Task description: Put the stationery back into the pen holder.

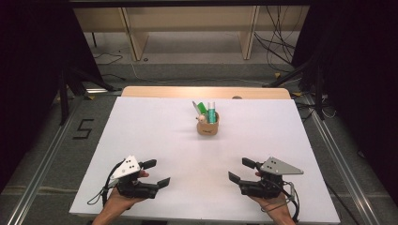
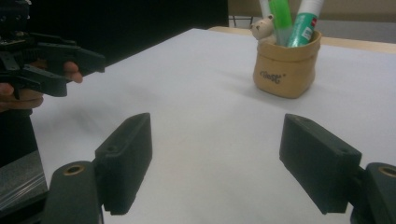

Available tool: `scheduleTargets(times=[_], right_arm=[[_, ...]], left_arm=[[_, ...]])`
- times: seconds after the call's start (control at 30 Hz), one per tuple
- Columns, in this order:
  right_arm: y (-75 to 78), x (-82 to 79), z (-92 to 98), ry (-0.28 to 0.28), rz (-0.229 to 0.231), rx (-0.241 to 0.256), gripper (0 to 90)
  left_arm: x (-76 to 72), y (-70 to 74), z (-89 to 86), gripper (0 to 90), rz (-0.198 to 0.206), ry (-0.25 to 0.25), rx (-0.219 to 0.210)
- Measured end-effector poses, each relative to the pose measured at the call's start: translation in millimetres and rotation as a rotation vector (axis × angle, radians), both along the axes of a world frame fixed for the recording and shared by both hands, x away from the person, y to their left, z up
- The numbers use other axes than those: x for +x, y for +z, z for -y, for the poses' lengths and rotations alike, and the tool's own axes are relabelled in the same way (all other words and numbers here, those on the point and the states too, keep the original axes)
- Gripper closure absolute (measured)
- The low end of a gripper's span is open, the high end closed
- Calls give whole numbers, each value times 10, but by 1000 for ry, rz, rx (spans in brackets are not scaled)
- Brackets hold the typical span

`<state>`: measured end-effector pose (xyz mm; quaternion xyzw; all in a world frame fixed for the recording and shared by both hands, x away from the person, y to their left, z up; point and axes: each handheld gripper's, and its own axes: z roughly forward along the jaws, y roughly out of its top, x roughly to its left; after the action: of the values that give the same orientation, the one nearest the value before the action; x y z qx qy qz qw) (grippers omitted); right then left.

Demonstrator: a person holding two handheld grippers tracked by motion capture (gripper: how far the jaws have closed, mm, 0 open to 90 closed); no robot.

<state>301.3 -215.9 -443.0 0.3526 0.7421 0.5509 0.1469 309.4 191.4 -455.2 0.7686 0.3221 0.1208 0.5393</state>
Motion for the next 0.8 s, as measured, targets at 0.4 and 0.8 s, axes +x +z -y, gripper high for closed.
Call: scheduleTargets(times=[0.4,0.8], right_arm=[[-102,-123,161,-28,-17,-14,237],[-141,-145,196,-33,-23,-25,233]], left_arm=[[-24,-21,-5,140,-9,-8,4],[-24,-21,-3,140,-9,-9,5]])
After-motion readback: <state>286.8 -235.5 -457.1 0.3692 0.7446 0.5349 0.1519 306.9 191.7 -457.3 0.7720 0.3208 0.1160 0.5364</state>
